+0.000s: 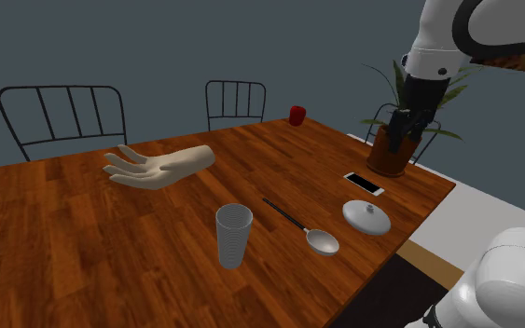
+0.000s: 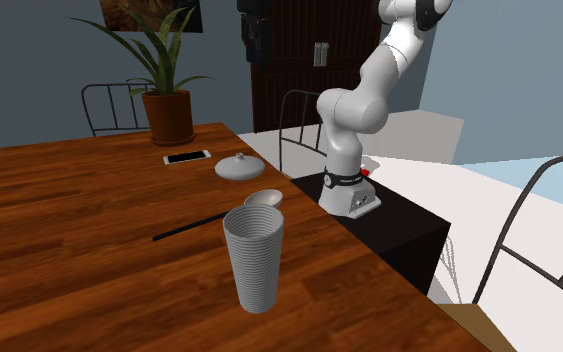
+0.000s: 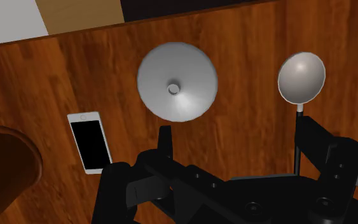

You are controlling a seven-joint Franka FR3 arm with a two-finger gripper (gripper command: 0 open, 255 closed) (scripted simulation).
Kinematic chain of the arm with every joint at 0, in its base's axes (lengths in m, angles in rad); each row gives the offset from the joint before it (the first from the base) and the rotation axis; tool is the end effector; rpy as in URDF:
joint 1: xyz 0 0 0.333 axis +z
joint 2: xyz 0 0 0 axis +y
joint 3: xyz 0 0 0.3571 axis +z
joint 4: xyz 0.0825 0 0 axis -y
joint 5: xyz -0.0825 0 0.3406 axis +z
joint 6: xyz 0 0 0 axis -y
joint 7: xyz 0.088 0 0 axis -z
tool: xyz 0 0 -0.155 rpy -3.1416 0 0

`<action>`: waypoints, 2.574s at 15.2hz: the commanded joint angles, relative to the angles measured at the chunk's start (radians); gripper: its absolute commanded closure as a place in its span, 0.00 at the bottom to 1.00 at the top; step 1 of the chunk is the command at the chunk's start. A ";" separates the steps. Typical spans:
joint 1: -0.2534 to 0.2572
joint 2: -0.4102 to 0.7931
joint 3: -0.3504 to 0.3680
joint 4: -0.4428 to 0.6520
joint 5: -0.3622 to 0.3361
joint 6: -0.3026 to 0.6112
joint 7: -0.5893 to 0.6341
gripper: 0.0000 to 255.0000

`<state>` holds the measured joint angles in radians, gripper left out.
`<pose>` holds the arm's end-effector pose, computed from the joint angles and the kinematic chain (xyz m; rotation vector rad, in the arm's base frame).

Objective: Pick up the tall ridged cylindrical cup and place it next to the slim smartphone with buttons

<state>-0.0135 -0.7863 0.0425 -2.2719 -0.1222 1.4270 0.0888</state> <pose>0.2169 -0.0087 0.5966 2.9834 -0.1300 -0.0759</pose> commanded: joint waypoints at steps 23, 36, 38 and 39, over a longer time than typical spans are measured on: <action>0.144 0.438 0.253 0.010 0.255 0.504 0.249 0.00; 0.186 0.699 0.347 0.112 0.246 0.706 0.344 0.00; 0.187 0.711 0.350 0.097 0.242 0.732 0.347 0.00; 0.188 0.722 0.352 0.086 0.239 0.753 0.350 0.00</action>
<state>0.1744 -0.0749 0.3933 -2.1772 0.1198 2.1615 0.4369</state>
